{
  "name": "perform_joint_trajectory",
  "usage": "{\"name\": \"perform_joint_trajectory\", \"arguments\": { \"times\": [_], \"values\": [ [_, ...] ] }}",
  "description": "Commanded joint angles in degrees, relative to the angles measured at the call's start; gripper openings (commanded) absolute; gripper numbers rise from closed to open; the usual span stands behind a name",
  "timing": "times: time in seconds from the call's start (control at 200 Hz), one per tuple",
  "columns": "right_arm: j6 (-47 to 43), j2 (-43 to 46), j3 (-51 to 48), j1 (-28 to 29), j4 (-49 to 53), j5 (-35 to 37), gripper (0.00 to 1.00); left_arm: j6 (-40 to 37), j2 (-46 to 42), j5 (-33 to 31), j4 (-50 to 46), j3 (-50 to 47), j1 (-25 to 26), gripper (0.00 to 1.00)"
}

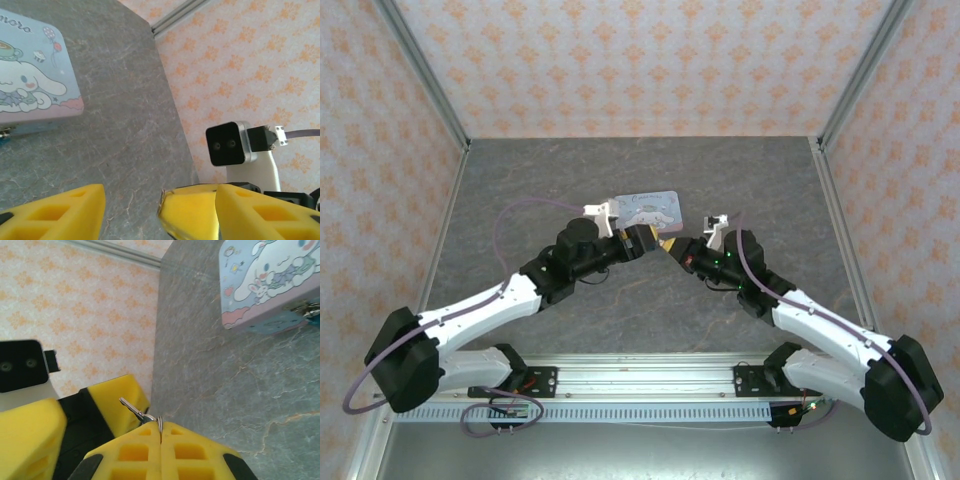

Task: Unlock the padlock with the key

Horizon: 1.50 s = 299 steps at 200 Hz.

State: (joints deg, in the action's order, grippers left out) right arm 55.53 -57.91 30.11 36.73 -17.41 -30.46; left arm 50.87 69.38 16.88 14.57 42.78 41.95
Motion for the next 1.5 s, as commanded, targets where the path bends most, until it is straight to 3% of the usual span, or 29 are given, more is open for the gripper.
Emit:
{"name": "perform_joint_trajectory", "arguments": {
  "times": [0.0, 0.34, 0.666, 0.731, 0.831, 0.941, 1.176, 1.366, 1.491],
  "values": [
    [0.54, -0.36, 2.24, 0.84, -2.82, -0.58, 0.00, -1.37, 0.95, 0.00, 2.30, 2.28, 0.92, 0.56],
    [1.43, -0.62, 2.23, 1.06, -3.90, -0.92, 0.00, -1.56, 2.24, -0.31, 1.96, 3.15, 1.64, 0.38],
    [0.90, -1.05, 2.37, 1.29, -3.34, -1.47, 0.00, -2.34, 2.49, -0.68, 0.50, 3.96, 1.82, 0.06],
    [-0.76, 0.03, 2.41, 1.24, -0.54, -0.66, 0.04, -2.66, 2.08, -0.97, -0.26, 4.10, 1.79, 0.00],
    [-4.15, 3.26, 2.17, 1.24, 4.64, 1.75, 0.10, -3.70, 0.84, -1.64, -1.95, 4.22, 1.77, 0.00],
    [-8.05, 7.64, 0.65, 1.24, 6.95, 3.63, 0.25, -5.65, -1.03, -1.99, -4.64, 4.57, 1.82, 0.00],
    [-15.68, 10.82, 0.85, 1.15, 2.83, -3.21, 0.39, -10.41, -4.32, 0.57, -10.48, 7.15, 1.82, 0.00],
    [-16.93, 6.79, 3.92, 1.14, -1.45, -10.45, 0.41, -11.06, -4.96, 4.29, -10.23, 8.17, 1.77, 0.00],
    [-17.03, 5.53, 4.60, 1.15, -3.04, -11.43, 0.41, -10.85, -5.05, 5.05, -9.65, 8.06, 1.81, 0.00]
  ]
}}
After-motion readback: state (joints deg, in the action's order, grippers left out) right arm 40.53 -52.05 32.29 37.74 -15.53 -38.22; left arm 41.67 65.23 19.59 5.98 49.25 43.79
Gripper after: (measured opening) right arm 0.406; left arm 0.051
